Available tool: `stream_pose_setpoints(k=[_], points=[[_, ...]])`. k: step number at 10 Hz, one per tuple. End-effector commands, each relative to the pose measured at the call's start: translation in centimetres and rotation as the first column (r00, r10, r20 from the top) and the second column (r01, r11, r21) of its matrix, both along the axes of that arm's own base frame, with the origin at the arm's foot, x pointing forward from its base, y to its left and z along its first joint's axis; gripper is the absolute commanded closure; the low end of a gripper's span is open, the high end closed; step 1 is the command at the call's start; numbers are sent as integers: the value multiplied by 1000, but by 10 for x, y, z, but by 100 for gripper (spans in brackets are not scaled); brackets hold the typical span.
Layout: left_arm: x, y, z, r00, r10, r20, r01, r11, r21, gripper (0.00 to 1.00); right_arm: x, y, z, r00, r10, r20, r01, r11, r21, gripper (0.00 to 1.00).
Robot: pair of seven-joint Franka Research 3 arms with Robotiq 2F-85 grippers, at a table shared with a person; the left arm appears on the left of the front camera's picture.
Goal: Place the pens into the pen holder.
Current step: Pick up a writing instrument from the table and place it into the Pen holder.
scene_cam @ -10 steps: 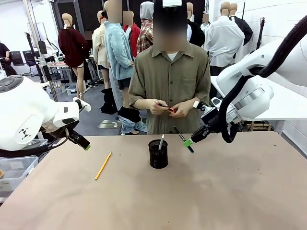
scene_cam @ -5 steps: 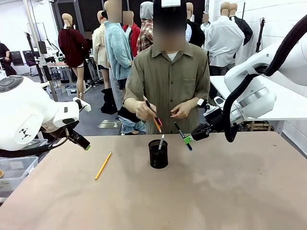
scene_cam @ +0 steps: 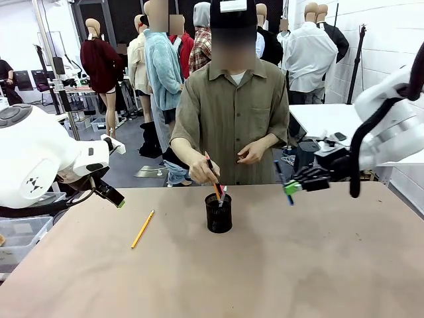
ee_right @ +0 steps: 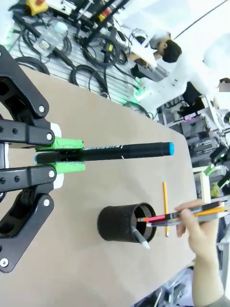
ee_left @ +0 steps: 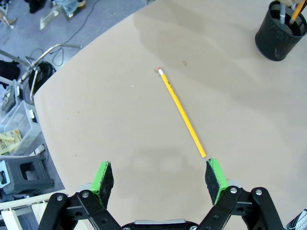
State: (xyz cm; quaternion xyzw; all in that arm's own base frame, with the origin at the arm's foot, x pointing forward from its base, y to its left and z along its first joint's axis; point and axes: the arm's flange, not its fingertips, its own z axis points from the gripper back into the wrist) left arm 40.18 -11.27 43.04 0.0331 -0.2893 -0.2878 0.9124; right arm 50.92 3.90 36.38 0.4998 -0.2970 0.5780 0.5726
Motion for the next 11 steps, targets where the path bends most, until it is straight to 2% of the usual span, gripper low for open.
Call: stream_pose_setpoints(k=[1,4,6,9,11], points=[[-1,0,-3,1000,0,10,0,1000,-1,0,-18,-36,-2,1000,-10,23,9,999,41,100],[-1,0,-3,1000,0,10,0,1000,-1,0,-60,-105,-1,986,-140,94,124,980,157,100],[-1,0,-3,1000,0,10,0,1000,-1,0,-79,-133,-10,977,-190,100,165,961,222,100],[-1,0,-3,1000,0,10,0,1000,-1,0,-83,-139,-15,973,-217,83,191,950,249,100],[-1,0,-3,1000,0,10,0,1000,-1,0,-75,-126,-9,968,-235,86,207,945,253,100]])
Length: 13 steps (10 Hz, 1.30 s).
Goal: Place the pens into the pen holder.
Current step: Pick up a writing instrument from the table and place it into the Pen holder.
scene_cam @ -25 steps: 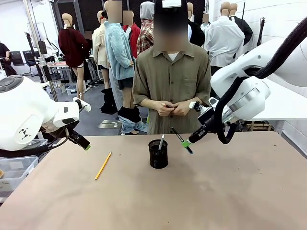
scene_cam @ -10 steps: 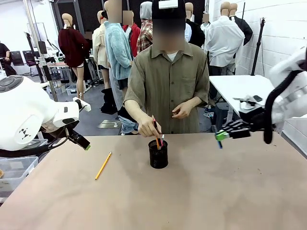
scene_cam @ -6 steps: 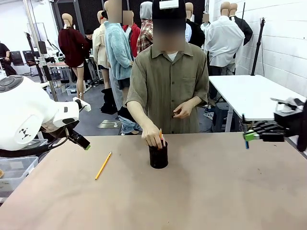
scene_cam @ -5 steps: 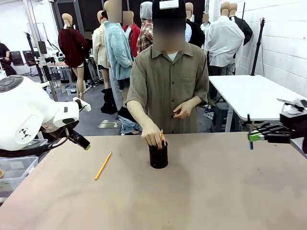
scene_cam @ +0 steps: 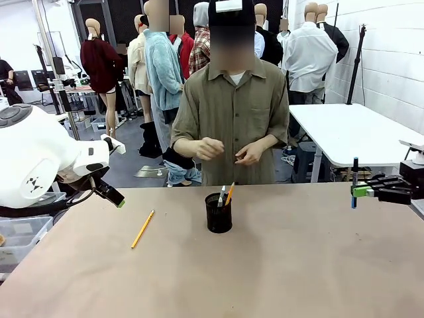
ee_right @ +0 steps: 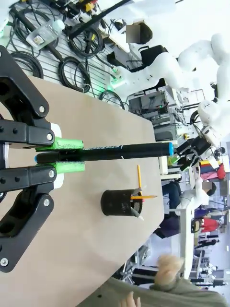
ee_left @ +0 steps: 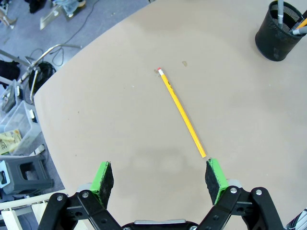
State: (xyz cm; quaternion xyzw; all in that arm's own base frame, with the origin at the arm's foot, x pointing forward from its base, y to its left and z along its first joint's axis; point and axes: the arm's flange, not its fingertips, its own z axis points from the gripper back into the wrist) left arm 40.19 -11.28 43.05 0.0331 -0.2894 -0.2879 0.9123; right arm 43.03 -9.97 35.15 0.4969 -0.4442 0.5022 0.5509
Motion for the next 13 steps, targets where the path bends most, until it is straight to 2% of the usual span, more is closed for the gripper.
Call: stream_pose_setpoints(k=[1,3,4,6,7,10,13], points=[[-1,0,-3,1000,1,9,-1,1000,-1,0,12,26,8,1000,-3,15,3,1000,0,100],[-1,0,-3,1000,1,9,-1,1000,-1,0,31,65,22,997,69,32,-69,998,-8,100],[-1,0,-3,1000,1,9,-1,1000,-1,0,40,84,28,994,100,33,-98,994,-51,100],[-1,0,-3,1000,1,9,-1,1000,-1,0,53,100,32,989,148,29,-146,987,-73,100],[-1,0,-3,1000,1,9,-1,1000,-1,0,54,105,33,990,138,12,-137,987,-82,100],[-1,0,-3,1000,1,9,-1,1000,-1,0,58,119,34,989,141,49,-138,989,-61,100],[-1,0,-3,1000,1,9,-1,1000,-1,0,69,158,33,996,74,52,-69,993,-93,100]])
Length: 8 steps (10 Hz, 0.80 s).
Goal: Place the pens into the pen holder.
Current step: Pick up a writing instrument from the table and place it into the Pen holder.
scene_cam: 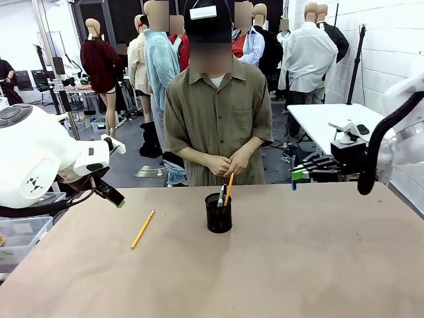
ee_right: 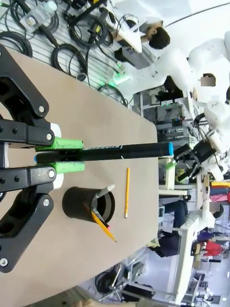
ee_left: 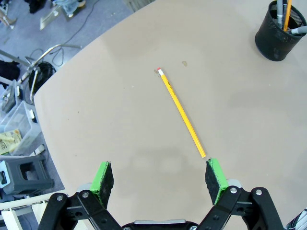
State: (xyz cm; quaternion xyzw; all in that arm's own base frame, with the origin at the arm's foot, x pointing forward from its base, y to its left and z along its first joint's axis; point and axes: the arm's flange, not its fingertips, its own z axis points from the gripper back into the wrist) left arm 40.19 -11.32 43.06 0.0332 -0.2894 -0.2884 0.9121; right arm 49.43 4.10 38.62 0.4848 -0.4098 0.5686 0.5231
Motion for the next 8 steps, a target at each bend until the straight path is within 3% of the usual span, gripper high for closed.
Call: stream_pose_setpoints(k=[1,4,8], points=[[-1,1,-3,1000,2,9,-2,1000,-1,0,9,27,-2,998,-65,-11,65,998,-5,100],[-1,1,-3,1000,2,9,-2,1000,-1,0,21,68,-3,999,-39,37,38,999,24,100],[-1,1,-3,1000,2,9,-2,1000,-1,0,44,110,-2,993,-97,73,93,994,56,100]])
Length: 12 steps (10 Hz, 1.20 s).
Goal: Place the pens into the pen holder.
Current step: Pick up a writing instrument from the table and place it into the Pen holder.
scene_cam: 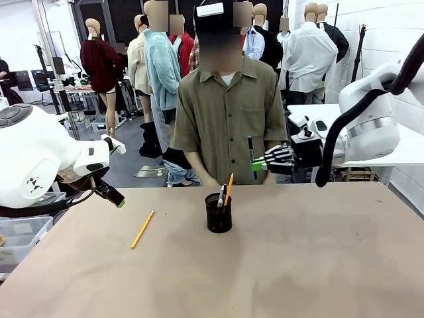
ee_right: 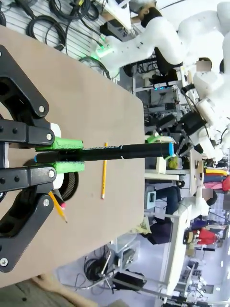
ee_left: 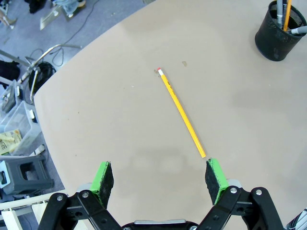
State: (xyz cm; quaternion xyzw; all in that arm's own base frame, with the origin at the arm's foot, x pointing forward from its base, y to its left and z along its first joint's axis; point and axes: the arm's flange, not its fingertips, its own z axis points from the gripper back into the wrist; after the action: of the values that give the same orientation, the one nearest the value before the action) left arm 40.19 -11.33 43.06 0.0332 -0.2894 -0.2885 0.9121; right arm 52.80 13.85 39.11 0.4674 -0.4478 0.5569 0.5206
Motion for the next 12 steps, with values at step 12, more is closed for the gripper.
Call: stream_pose_setpoints(k=[12], points=[[-1,1,-3,1000,2,9,-2,1000,-1,0,43,86,-66,998,43,-46,-46,997,-64,100]])
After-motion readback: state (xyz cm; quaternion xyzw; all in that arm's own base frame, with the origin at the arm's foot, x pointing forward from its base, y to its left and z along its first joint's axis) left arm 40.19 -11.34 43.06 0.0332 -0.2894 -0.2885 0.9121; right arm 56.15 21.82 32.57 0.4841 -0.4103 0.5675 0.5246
